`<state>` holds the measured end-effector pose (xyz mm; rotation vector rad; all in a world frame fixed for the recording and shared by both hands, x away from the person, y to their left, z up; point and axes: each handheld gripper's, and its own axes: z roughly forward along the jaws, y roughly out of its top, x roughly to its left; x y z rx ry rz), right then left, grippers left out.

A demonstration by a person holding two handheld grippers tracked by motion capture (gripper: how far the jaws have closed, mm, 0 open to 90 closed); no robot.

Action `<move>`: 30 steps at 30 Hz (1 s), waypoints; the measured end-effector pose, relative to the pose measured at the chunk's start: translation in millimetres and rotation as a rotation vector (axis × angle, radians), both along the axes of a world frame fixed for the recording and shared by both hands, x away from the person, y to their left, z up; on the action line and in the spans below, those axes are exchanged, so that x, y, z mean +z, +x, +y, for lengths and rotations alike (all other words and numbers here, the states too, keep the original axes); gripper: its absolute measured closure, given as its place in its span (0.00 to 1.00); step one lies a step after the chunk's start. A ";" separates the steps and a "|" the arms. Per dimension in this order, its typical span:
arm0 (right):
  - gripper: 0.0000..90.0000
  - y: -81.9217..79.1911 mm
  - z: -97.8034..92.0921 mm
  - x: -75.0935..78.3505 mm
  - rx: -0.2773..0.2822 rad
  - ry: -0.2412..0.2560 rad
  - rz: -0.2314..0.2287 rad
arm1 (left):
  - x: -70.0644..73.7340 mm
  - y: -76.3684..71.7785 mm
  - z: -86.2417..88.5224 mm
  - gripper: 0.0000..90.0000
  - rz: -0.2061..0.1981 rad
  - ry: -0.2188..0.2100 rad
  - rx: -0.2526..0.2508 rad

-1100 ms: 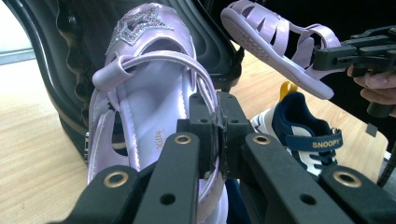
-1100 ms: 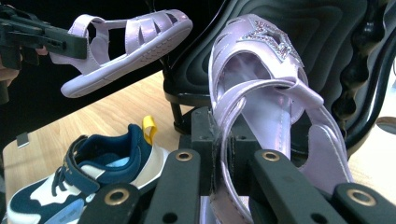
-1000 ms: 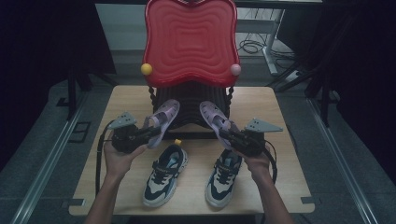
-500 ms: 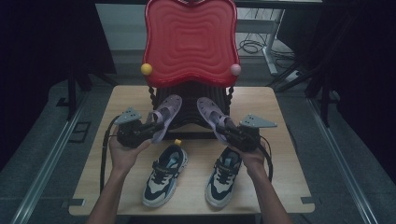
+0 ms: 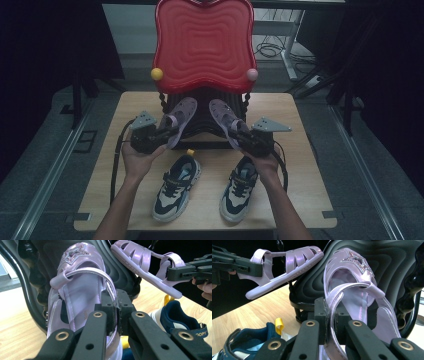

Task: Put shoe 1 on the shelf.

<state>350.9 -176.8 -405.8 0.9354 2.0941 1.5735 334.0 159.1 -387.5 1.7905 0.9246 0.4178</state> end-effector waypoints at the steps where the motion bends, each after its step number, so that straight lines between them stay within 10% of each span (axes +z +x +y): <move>1: 0.94 0.6 0.5 0.3 0.001 -0.002 0.001 | 0.2 0.9 -0.7 0.96 0.000 0.000 -0.001; 30: 0.94 29.6 29.0 0.5 -0.087 -0.002 -0.027 | -0.5 31.1 -19.0 0.96 -0.049 0.025 0.032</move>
